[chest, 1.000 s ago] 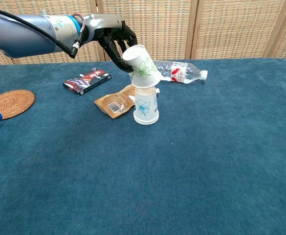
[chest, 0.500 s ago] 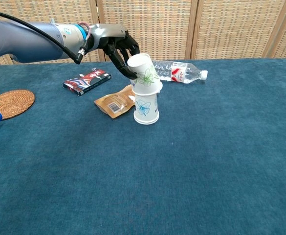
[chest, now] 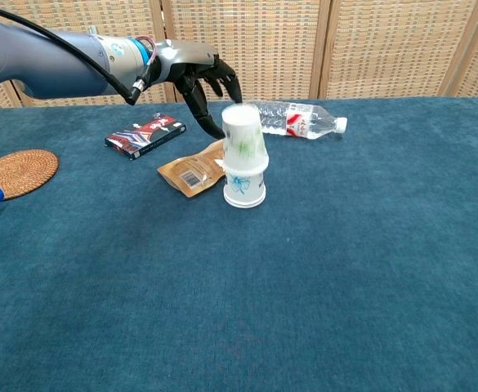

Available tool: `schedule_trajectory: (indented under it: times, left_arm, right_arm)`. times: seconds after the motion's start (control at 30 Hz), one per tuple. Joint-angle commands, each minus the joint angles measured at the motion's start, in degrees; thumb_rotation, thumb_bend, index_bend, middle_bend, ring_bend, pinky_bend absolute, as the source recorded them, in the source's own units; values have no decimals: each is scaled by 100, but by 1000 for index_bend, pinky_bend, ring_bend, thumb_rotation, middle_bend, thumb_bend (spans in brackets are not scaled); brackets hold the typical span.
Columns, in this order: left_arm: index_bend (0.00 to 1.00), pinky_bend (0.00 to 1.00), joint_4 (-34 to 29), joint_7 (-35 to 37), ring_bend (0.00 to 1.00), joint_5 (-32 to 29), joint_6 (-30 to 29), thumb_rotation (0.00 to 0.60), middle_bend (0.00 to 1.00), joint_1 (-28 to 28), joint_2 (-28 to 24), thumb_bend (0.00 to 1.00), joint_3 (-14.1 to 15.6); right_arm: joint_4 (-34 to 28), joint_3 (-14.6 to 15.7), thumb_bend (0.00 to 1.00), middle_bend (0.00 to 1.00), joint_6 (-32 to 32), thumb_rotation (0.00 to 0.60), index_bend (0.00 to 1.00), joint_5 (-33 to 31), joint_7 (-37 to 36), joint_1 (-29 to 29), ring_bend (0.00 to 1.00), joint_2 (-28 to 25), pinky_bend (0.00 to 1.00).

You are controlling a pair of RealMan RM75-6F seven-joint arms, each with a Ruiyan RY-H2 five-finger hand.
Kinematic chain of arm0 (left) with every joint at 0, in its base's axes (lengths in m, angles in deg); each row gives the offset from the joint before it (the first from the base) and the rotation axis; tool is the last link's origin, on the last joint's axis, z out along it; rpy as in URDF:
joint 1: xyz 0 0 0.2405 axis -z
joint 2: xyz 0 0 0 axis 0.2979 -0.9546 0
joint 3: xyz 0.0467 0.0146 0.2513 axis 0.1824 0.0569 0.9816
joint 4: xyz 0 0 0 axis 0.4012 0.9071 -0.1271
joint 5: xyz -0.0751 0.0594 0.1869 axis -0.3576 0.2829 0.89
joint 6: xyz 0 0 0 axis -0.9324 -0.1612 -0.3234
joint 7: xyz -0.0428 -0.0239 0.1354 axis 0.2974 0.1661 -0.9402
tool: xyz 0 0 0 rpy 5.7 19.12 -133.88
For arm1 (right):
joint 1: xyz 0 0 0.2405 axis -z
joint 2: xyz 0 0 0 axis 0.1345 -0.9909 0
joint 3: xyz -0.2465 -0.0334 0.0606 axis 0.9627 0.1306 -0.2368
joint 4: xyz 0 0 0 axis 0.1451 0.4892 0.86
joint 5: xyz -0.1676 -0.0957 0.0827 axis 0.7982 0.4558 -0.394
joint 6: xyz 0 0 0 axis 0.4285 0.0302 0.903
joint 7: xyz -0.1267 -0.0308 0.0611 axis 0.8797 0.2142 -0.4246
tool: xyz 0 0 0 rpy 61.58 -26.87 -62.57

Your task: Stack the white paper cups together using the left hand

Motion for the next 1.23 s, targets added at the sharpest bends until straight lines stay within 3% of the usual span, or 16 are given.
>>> schedule_trajectory:
  times: [0.03,0.27,0.4,0.53,0.6,0.7,0.83,1.03,1.13,1.23]
  left_arm:
    - [18,71,-150,72,0,95,-115,600,0,-40,-65,27,-9]
    - [0,3,-625,410,0,558,-510,600,0,-372,-431,0,-114]
    - [0,0,-990,377,0,793,-948,600,0,-693,-766,0,-17]
    - [0,0,-1621,-202,0,679,-1531,600,0,-1158,-1342,0,363]
    - [0,0,-2084,-510,0,700,-2161,600,0,-1545,-1629,0,592]
    - [0,0,-2581,-587,0,1125,-3195,600,0,-2223,-1824,0,925]
    - [0,0,-2702,-270,0,1863,-4087,600,0,-3052,-1883,0,1430]
    - [0,0,-2713,381,0,2672,-4868,600,0,-4133,-1996,0,2108]
    - [0,0,-2567,559,0,3019,-4963,600,0,-4389,-2081,0,2285]
    - [0,0,-2471,661,0,3209,-4998,600,0,-4518,-2099,0,2268]
  right_arm:
    - [-12,5,0,0,10,600,0,13,-8,5,0,-8,0]
    - [-40,22,0,0,29,600,0,54,-12,12,0,-21,0]
    - [-62,32,0,0,60,600,0,94,-23,21,0,-32,0]
    - [-92,46,0,0,119,600,0,170,-45,33,0,-48,0]
    - [-104,58,0,0,142,600,0,210,-48,37,0,-50,0]
    - [-100,70,0,0,178,600,0,259,-36,42,0,-35,0]
    - [-77,71,0,0,210,600,0,290,-34,45,0,-11,0]
    - [-55,80,0,0,214,600,0,323,-31,38,0,7,0]
    - [-81,112,0,0,219,600,0,386,-23,36,0,5,0]
    - [-117,132,0,0,243,600,0,437,-7,43,0,-4,0]
